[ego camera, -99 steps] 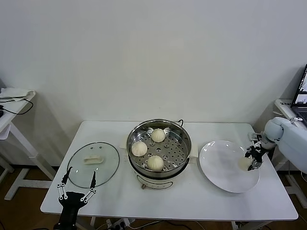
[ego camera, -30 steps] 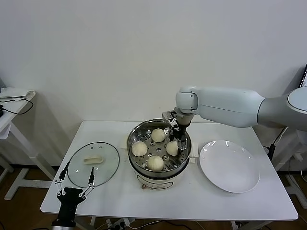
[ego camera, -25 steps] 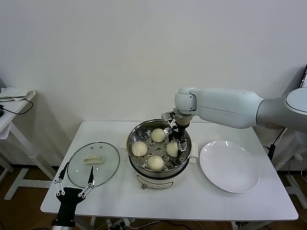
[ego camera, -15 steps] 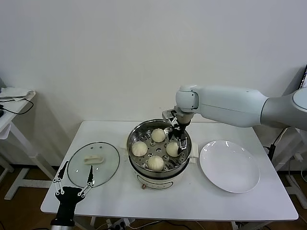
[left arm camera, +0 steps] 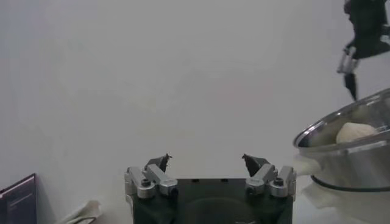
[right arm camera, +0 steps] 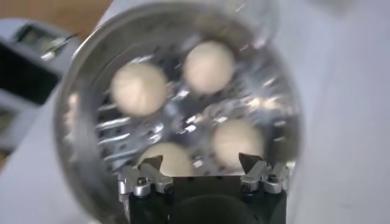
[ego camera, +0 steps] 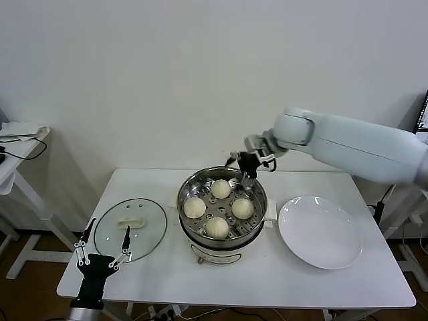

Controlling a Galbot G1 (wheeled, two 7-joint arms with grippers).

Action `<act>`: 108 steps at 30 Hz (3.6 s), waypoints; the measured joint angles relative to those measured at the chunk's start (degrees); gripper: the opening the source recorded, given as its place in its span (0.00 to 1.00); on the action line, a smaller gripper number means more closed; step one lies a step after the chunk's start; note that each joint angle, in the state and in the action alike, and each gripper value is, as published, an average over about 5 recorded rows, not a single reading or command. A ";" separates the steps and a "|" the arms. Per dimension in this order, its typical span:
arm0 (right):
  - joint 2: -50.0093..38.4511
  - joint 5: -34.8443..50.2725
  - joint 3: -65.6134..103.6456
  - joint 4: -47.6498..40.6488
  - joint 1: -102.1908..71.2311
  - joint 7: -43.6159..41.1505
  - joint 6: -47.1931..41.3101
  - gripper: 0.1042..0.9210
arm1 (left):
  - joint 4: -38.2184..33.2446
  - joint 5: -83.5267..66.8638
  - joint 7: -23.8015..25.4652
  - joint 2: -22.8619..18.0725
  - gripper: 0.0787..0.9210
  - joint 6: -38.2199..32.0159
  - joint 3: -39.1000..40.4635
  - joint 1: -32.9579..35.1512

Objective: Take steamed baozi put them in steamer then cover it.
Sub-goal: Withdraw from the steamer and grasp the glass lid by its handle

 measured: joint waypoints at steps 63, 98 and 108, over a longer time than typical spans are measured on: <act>22.46 -17.96 106.07 9.26 -111.59 46.68 24.18 0.88 | 31.63 54.85 -4.48 3.41 0.88 10.16 2.38 -22.79; 23.36 -18.31 105.54 6.91 -109.63 46.35 24.83 0.88 | 40.21 57.91 -2.76 1.50 0.88 14.33 5.33 -32.71; 23.63 -18.46 105.31 6.98 -109.21 46.47 24.82 0.88 | 42.47 58.88 -1.84 1.21 0.76 15.32 5.76 -34.35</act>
